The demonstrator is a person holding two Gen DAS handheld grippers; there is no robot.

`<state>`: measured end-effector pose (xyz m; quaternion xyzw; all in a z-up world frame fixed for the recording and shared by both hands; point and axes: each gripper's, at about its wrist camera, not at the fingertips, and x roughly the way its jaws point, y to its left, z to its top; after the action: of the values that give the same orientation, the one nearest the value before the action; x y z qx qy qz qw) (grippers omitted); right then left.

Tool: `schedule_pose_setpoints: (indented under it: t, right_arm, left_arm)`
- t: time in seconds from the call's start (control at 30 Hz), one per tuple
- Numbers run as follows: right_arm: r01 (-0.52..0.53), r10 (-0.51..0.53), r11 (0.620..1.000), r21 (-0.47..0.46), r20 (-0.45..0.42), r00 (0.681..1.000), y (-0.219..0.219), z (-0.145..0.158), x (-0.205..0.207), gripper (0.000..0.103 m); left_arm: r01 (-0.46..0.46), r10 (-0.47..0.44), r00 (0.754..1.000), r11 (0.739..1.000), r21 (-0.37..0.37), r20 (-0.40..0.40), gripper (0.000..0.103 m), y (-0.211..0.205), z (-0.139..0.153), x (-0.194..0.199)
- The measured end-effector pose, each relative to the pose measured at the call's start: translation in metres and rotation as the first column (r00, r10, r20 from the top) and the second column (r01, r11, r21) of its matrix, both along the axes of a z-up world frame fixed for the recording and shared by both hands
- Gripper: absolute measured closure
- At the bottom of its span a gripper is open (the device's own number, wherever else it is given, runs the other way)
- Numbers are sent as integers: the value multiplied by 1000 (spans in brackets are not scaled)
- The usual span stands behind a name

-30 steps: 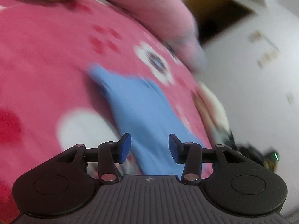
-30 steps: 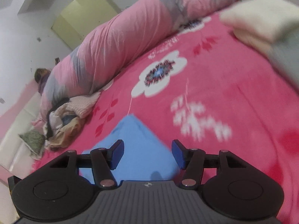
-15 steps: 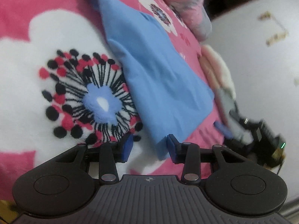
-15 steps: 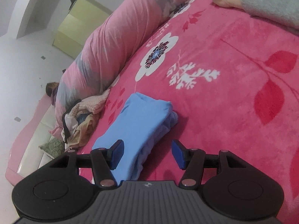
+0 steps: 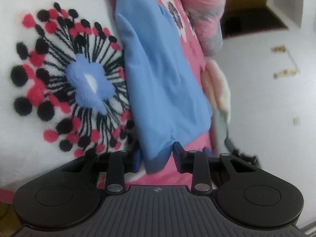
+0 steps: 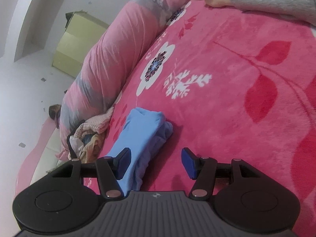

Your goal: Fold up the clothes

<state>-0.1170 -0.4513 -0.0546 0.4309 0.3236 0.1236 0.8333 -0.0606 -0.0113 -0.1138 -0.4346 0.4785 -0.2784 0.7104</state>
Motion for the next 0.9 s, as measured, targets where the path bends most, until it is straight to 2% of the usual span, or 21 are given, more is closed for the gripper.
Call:
schedule_pose_setpoints:
  t: [0.17,0.23,0.4,0.47,0.57,0.63,0.67,0.77,0.83,0.9]
  right_arm:
    - [18,-18,1000,14,13,1000,-3,1,-1,44]
    - [24,-24,999,25,13,1000,-3,0,-1,44]
    - [19,-20,999,34,14,1000,1,-1,1,43]
    - [15,-15,1000,0,36,999,5,4,0,43]
    - [2,14,984,-176,94,995,20,20,-4,43]
    - [-2,58,928,-373,138,989,40,32,-9,43]
    - [-5,91,883,-469,160,983,54,36,-12,43]
    - [22,196,710,-703,228,954,95,45,-26,44]
    - [59,258,599,-798,263,930,118,46,-33,41]
    - [90,303,509,-856,276,912,138,44,-34,33]
  left_arm:
    - [-12,12,1000,1000,0,10,86,4,5,-7]
    - [-16,16,1000,1000,2,21,95,8,8,-9]
    - [-22,19,997,999,43,80,100,0,30,-10]
    - [-20,16,995,999,38,101,100,-1,45,-6]
    - [-20,17,992,1000,24,127,100,-3,70,5]
    - [-26,23,990,1000,18,140,100,-4,86,16]
    - [-29,27,989,999,15,146,100,-4,93,21]
    - [-37,34,985,999,13,171,100,-5,111,34]
    - [-40,37,982,999,15,186,100,-7,120,40]
    - [-36,33,980,999,12,194,100,-9,127,46]
